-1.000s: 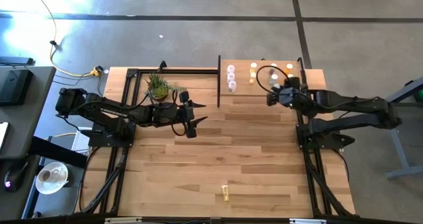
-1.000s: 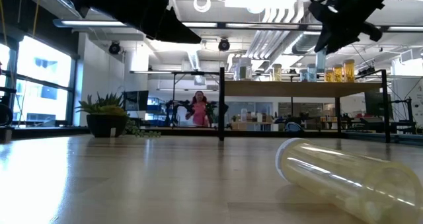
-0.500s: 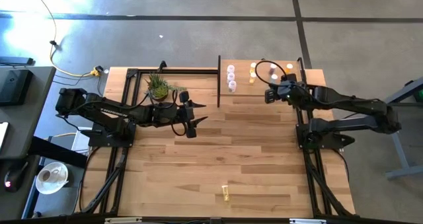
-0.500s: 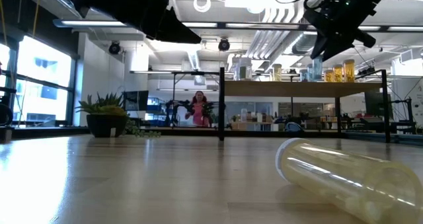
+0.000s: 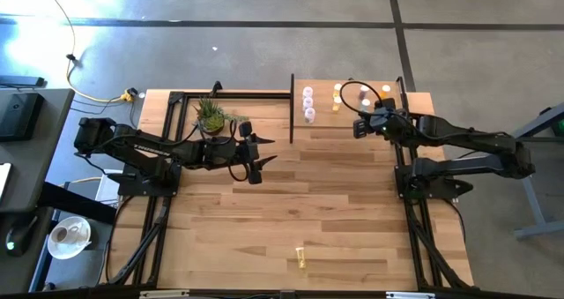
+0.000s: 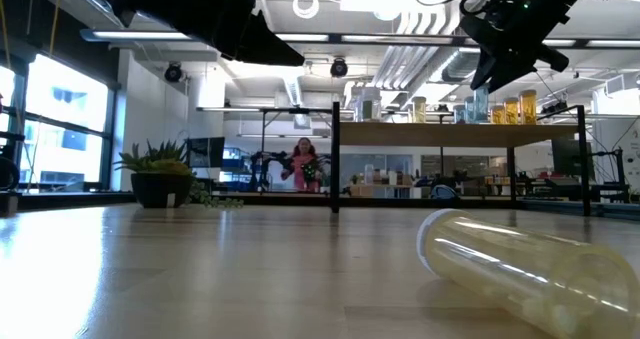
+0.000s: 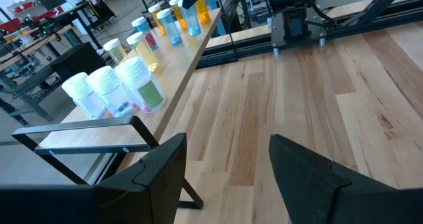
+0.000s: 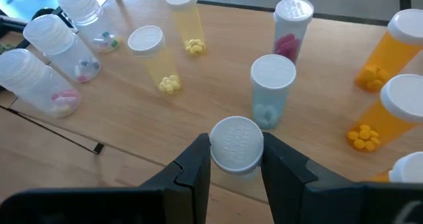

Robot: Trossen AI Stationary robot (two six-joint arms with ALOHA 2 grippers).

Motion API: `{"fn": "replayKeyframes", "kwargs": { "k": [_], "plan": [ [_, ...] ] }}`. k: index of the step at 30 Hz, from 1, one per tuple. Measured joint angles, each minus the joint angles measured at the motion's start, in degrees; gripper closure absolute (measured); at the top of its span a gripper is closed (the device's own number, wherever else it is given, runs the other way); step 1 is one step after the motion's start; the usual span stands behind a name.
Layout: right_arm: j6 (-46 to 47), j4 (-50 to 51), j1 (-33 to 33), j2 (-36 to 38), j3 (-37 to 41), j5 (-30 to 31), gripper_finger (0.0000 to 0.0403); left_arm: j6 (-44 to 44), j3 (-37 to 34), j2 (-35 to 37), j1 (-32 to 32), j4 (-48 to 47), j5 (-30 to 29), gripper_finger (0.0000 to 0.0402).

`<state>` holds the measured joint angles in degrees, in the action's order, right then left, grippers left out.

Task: Pick and place medicine bottles onto shelf by color
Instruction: Put the blue pill bottle aligned with the other blue pill bottles on the shelf

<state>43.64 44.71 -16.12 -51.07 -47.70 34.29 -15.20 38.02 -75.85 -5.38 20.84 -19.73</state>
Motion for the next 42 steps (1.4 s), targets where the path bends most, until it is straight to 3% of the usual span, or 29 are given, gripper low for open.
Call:
{"fn": "replayKeyframes", "kwargs": {
  "k": [13,42],
  "plan": [
    [0.41,-0.19,0.02,-3.93,-0.13,2.15,0.0306,0.0,-0.01,0.0,-0.01,0.0,0.0,0.0195],
    [3.91,4.22,0.03,-3.74,-1.79,1.24,0.0285,-0.01,-0.02,0.0,0.0,-0.02,0.0,0.0195]
  ]
}}
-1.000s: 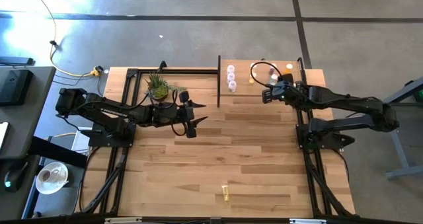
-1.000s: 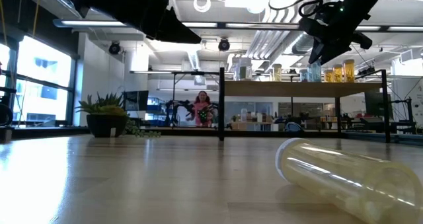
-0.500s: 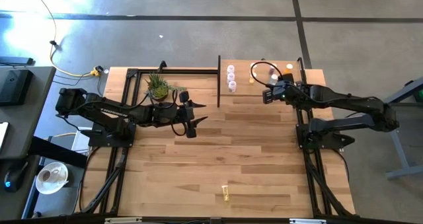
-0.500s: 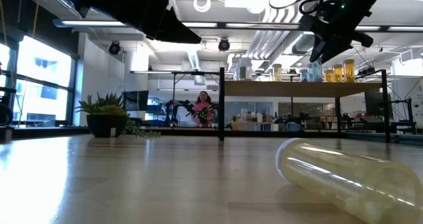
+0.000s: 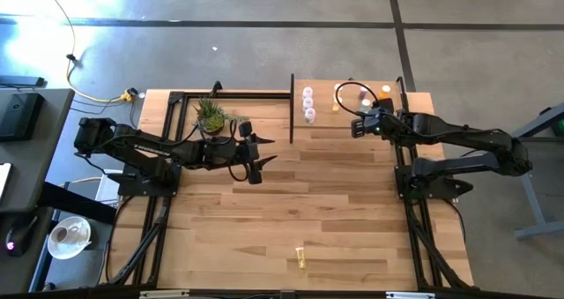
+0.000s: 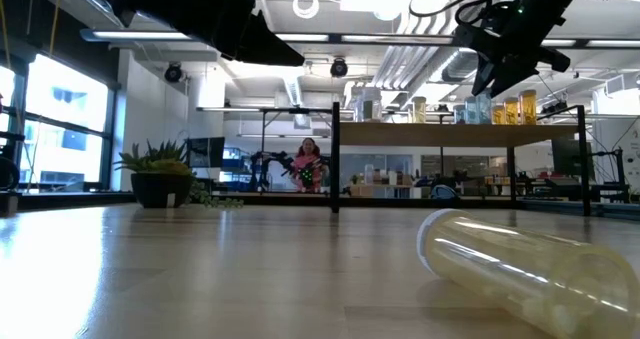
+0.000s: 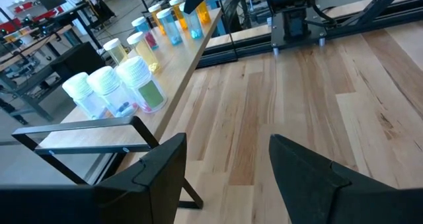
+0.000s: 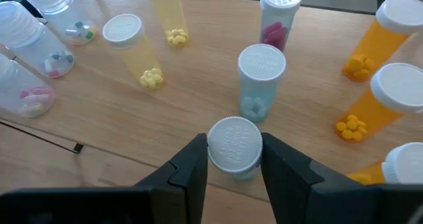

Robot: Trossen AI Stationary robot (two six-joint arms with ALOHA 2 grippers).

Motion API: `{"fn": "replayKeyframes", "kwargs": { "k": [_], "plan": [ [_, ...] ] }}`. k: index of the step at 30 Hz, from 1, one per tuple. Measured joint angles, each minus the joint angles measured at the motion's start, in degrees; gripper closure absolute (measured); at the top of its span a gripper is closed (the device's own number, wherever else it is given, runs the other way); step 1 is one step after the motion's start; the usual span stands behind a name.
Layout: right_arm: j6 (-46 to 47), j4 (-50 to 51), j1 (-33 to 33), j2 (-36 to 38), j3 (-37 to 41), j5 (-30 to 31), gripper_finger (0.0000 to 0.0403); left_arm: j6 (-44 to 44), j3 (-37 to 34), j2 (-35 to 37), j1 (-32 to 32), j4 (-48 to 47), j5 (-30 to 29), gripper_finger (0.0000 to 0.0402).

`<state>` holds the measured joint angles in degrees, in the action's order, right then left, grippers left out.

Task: Pick and place medicine bottles onto shelf by color
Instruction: Put the blue pill bottle aligned with the other blue pill bottles on the shelf

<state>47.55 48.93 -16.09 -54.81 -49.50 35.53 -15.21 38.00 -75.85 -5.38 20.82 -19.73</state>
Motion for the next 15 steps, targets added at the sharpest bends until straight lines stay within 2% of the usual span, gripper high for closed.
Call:
{"fn": "replayKeyframes", "kwargs": {
  "k": [8,15],
  "plan": [
    [0.24,0.11,0.01,0.0,0.0,0.17,0.028,0.0,0.0,0.0,-0.01,0.01,0.0,0.0195],
    [0.64,0.46,0.01,-0.07,0.09,-0.09,0.0247,-0.01,0.0,0.0,-0.01,0.01,0.0,0.0195]
  ]
}}
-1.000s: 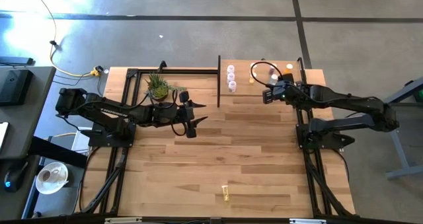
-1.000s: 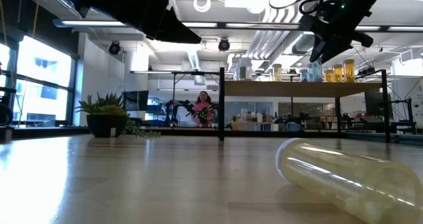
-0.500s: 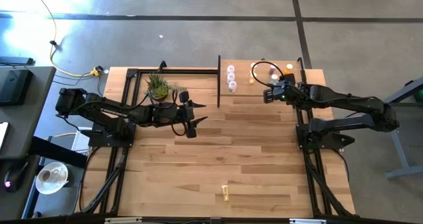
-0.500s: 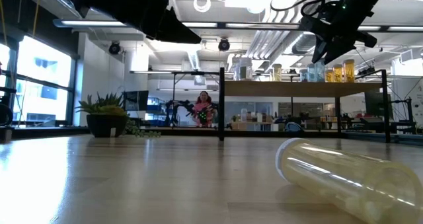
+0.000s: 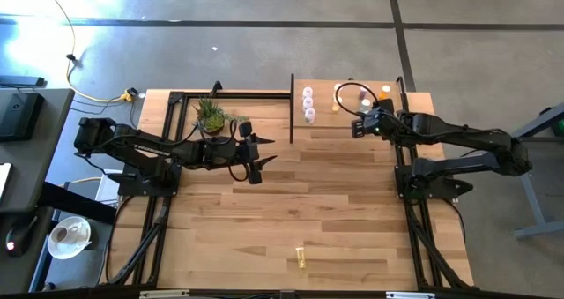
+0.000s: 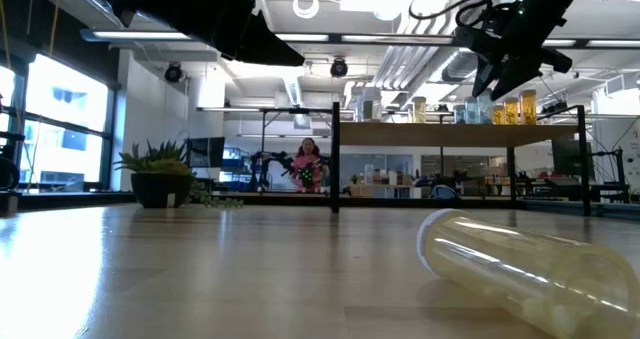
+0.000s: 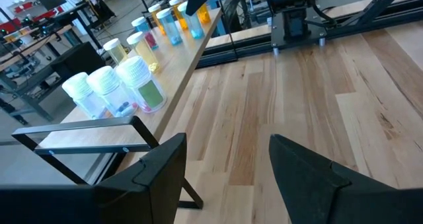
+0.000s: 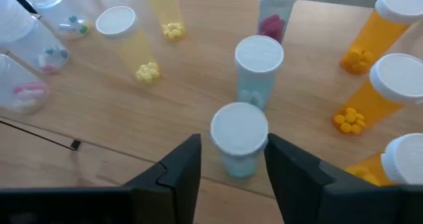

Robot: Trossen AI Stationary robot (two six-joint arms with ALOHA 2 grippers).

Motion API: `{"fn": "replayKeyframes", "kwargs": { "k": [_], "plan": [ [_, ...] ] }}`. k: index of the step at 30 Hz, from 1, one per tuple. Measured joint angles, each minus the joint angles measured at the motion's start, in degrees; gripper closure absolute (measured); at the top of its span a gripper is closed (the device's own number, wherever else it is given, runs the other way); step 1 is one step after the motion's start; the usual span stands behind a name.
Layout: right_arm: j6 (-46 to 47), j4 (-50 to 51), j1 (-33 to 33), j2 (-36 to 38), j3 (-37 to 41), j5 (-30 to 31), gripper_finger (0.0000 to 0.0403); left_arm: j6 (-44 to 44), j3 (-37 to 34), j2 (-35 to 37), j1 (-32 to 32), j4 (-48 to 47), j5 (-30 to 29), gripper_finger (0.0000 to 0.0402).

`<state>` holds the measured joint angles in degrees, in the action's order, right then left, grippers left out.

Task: Pick and place medicine bottles onto shelf by color
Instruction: Put the blue pill bottle aligned with the other blue pill bottles on the shelf, then put the yellow pill bottle aligned with the other yellow pill bottles on the shelf

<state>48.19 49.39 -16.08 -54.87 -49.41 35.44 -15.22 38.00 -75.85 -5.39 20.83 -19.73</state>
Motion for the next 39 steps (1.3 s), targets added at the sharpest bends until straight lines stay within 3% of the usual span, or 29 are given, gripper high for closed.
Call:
{"fn": "replayKeyframes", "kwargs": {
  "k": [15,28,39],
  "plan": [
    [0.22,-0.41,-0.02,0.8,-0.02,0.78,0.0237,0.02,0.0,0.0,0.0,-0.01,0.0,0.0195],
    [-2.98,-1.95,-0.02,6.85,-0.02,0.66,0.0237,0.2,0.0,0.0,0.0,-0.07,0.0,0.0195],
    [-6.91,-10.21,1.47,7.71,-0.02,-9.77,0.0237,0.77,0.0,0.02,0.19,-1.83,0.0,0.0195]
  ]
}}
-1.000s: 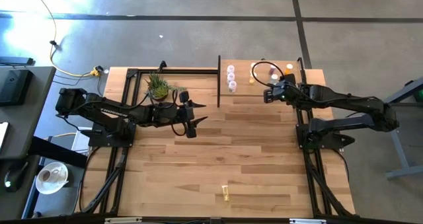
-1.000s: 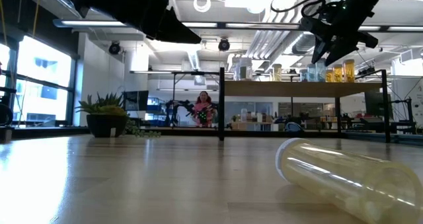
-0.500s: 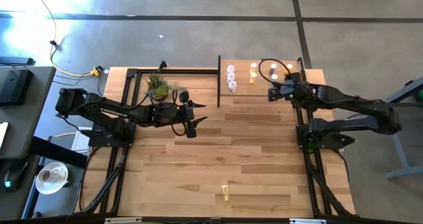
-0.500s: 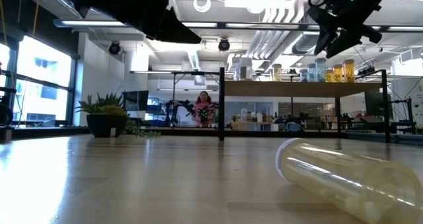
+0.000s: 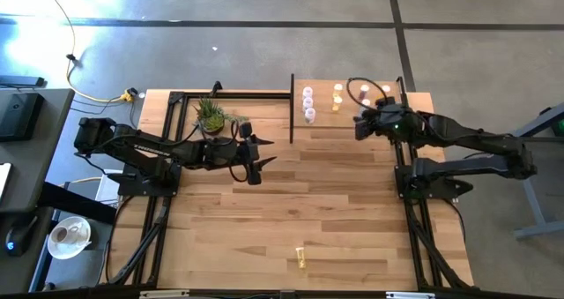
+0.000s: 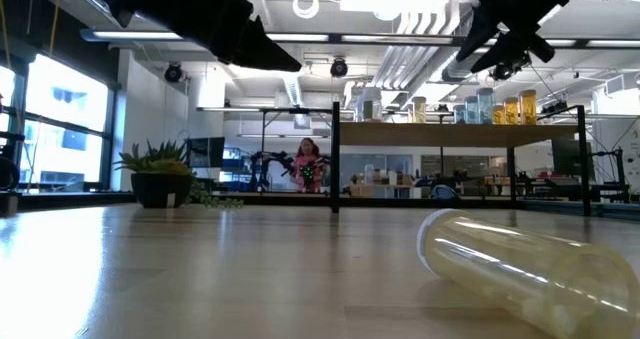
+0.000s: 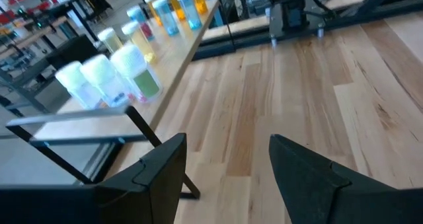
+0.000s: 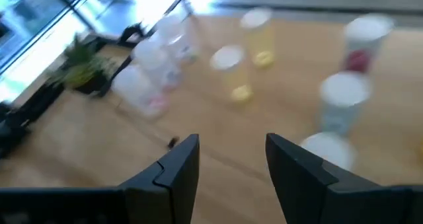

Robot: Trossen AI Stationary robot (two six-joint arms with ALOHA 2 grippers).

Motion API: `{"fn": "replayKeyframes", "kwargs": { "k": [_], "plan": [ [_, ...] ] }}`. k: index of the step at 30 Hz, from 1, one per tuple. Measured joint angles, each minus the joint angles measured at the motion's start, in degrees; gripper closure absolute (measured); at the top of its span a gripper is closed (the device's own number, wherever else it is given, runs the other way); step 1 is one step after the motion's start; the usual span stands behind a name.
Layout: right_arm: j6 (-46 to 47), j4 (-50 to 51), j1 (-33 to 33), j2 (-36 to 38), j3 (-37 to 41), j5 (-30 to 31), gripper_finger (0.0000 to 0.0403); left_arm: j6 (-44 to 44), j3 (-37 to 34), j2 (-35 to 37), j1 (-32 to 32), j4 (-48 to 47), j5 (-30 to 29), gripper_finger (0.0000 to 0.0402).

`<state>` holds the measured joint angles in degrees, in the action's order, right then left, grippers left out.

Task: Pick and place medicine bottles onto shelf by color
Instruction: Put the yellow pill bottle aligned with the other yellow pill bottles on the shelf

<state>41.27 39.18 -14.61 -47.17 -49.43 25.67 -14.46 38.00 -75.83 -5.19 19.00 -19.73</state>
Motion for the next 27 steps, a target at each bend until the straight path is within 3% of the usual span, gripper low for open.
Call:
{"fn": "replayKeyframes", "kwargs": {
  "k": [6,13,27],
  "plan": [
    [3.33,-4.44,8.13,-3.22,0.0,-1.95,0.0237,2.82,0.0,0.0,0.02,-4.48,0.83,0.0195],
    [2.89,-16.53,18.06,-8.19,0.0,-1.7,0.0237,4.84,-0.02,1.81,0.06,-7.28,7.9,0.0195],
    [2.23,-33.01,29.92,-17.76,0.0,0.89,0.0237,6.22,-0.02,14.51,0.05,-24.79,8.17,0.0195]
  ]
}}
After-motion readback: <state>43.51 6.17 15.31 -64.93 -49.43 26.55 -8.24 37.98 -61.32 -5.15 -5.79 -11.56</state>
